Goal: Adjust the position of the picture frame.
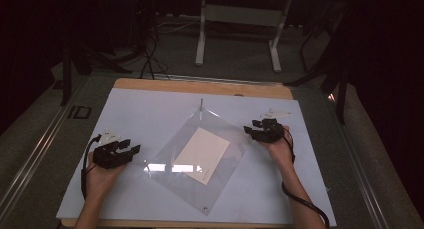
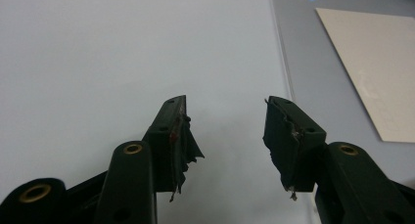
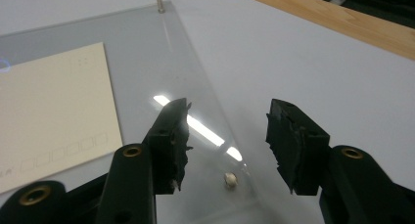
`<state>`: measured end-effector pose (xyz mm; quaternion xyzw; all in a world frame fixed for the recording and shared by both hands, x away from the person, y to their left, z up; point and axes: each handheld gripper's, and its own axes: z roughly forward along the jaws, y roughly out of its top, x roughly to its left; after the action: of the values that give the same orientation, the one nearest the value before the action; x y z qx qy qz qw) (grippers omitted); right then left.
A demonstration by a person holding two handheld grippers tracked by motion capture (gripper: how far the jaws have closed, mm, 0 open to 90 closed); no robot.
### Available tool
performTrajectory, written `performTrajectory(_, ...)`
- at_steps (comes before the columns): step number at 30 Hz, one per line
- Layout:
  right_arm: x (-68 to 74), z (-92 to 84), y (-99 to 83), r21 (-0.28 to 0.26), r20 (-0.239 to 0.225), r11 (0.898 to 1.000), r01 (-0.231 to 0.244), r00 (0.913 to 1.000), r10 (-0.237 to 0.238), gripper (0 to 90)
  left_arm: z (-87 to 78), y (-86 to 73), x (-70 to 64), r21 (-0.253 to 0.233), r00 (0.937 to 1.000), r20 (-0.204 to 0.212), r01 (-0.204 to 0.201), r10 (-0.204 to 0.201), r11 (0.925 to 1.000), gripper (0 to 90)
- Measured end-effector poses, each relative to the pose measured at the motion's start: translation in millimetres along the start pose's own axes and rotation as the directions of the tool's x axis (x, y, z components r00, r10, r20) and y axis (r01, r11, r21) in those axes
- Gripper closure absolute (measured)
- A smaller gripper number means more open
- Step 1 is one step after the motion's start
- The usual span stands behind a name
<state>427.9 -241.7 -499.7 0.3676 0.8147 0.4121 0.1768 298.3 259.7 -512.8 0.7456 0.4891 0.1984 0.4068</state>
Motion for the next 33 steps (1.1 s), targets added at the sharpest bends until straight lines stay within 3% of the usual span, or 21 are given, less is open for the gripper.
performTrajectory(8,6.9,15.0,11.4,0.002,-0.027,1.000,0.025,0.9993,-0.025,50.0,-10.4,-8.4,-3.2,0.006,0.9987,0.051,-0.004,0.003,1.0000,52.8)
performTrajectory(13,10.0,23.8,16.0,0.010,-0.033,0.999,0.032,0.9989,-0.032,50.1,-16.1,-16.7,-5.8,0.018,0.9931,0.117,0.002,-0.005,0.9998,53.6)
performTrajectory(16,11.0,26.5,17.5,0.013,-0.036,0.999,0.037,0.9987,-0.036,50.0,-18.2,-19.7,-7.4,0.026,0.9923,0.123,-0.009,0.005,0.9996,53.6)
performTrajectory(22,12.0,35.5,23.4,0.021,-0.032,0.999,0.040,0.9987,-0.040,50.0,-19.9,-28.7,-17.0,0.027,0.9861,0.156,-0.063,0.058,0.9976,52.3)
performTrajectory(28,12.2,39.1,28.2,0.008,-0.040,1.000,0.025,0.9989,-0.025,50.0,-15.1,-27.0,-28.7,0.038,0.9758,0.185,-0.126,0.117,0.9914,52.6)
performTrajectory(30,12.4,40.6,30.7,0.006,-0.043,1.000,0.022,0.9988,-0.022,50.0,-12.8,-26.3,-35.1,0.036,0.9695,0.193,-0.161,0.151,0.9863,52.6)
performTrajectory(33,12.6,41.9,32.4,0.001,-0.049,1.000,0.018,0.9986,-0.018,50.0,-10.2,-25.0,-37.0,0.034,0.9678,0.197,-0.167,0.157,0.9854,54.7)
